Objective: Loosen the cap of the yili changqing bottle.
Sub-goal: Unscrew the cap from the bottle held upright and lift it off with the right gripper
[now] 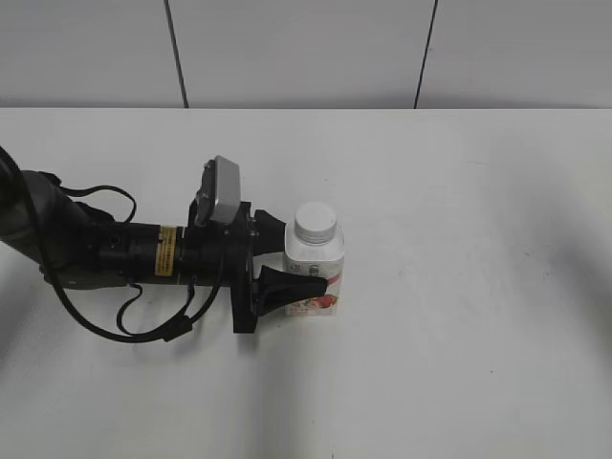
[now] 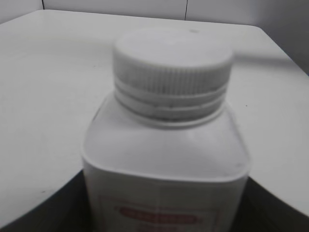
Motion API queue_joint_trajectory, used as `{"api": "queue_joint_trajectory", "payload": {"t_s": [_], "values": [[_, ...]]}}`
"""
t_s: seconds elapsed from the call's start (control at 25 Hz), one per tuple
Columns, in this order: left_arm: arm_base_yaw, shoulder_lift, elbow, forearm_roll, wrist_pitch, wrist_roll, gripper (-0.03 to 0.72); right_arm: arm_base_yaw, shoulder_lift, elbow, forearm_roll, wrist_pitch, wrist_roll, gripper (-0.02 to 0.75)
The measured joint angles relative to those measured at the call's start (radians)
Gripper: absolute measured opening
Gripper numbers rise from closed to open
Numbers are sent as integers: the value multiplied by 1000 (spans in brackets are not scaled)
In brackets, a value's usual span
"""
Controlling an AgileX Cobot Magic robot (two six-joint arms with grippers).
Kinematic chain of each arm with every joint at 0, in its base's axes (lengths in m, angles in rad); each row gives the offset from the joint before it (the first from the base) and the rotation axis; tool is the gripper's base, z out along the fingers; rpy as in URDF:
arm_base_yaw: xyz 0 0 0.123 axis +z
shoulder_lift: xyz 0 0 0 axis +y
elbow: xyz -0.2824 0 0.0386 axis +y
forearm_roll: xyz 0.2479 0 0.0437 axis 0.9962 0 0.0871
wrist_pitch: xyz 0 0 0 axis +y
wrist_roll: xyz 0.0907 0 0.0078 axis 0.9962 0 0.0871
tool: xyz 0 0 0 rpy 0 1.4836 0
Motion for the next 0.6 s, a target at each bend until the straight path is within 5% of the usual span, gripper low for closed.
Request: {"api": "queue_joint_trajectory", "payload": {"t_s": [0.6], "values": [[0, 0, 0, 0, -1, 0, 447, 0, 368, -282, 12, 123, 58, 527]]}}
